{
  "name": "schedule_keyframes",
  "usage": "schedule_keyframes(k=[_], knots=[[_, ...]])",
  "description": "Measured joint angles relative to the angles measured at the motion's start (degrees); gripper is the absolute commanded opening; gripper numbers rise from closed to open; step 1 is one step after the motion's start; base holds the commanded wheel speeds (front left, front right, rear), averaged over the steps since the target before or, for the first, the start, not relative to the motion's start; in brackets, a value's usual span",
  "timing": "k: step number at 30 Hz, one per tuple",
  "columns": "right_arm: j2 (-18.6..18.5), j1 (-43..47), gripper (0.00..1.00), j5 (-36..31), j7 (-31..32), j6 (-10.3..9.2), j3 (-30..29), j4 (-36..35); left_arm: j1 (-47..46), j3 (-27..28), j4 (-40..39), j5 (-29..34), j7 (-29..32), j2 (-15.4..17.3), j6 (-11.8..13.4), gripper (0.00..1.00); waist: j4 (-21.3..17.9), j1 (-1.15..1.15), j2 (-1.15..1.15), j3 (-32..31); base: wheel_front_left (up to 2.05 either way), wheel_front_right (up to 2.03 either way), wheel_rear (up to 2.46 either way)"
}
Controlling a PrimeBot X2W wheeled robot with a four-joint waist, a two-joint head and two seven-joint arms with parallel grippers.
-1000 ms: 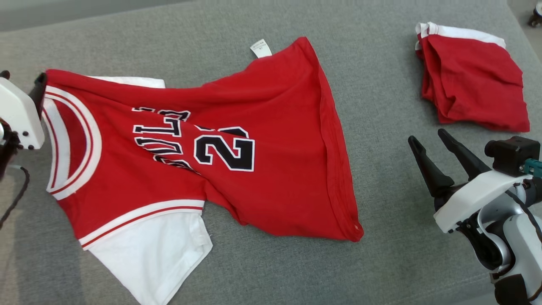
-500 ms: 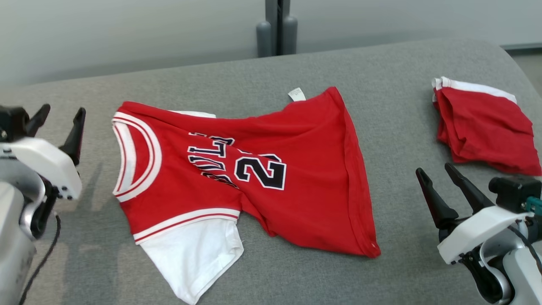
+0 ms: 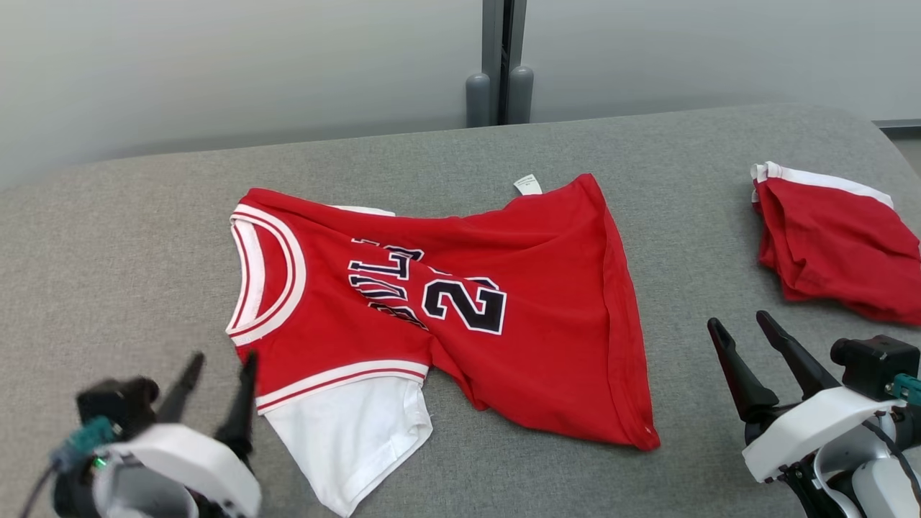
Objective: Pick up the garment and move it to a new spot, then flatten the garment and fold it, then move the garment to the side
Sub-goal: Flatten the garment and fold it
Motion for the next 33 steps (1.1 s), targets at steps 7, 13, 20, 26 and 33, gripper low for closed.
schedule_keyframes(k=[7,13,20,26,33], knots=[[-0.23,0.77,1.00,-0.31,1.10,0.00,-1.12,-0.47,7.18,-4.54,-5.99,-3.48,7.25,-2.23,2.86,1.00,0.71,0.00,0.00,-0.12,0.00,0.00,0.00],[-0.23,0.65,1.00,-0.99,1.82,0.00,-1.32,-1.00,8.98,-7.11,-6.35,-8.76,16.15,-3.02,2.96,1.00,0.78,0.00,0.00,0.50,0.00,0.00,0.00],[0.01,-0.12,1.00,-1.16,2.11,0.00,-0.98,-1.12,7.63,-7.24,-0.81,-11.79,19.79,-4.17,2.26,1.00,-0.04,0.00,0.00,1.79,0.00,0.00,0.00],[0.04,-0.46,1.00,-1.16,2.07,0.00,-0.73,-0.75,4.17,-7.69,3.66,-12.51,19.38,-6.39,-1.07,1.00,-0.60,0.00,0.00,2.88,0.00,0.00,0.00],[0.08,-0.98,1.00,-1.16,2.00,0.00,-0.42,-0.11,2.11,-8.65,7.12,-11.39,17.79,-7.36,-3.20,0.00,-0.15,0.00,0.00,2.90,0.00,0.00,0.00]])
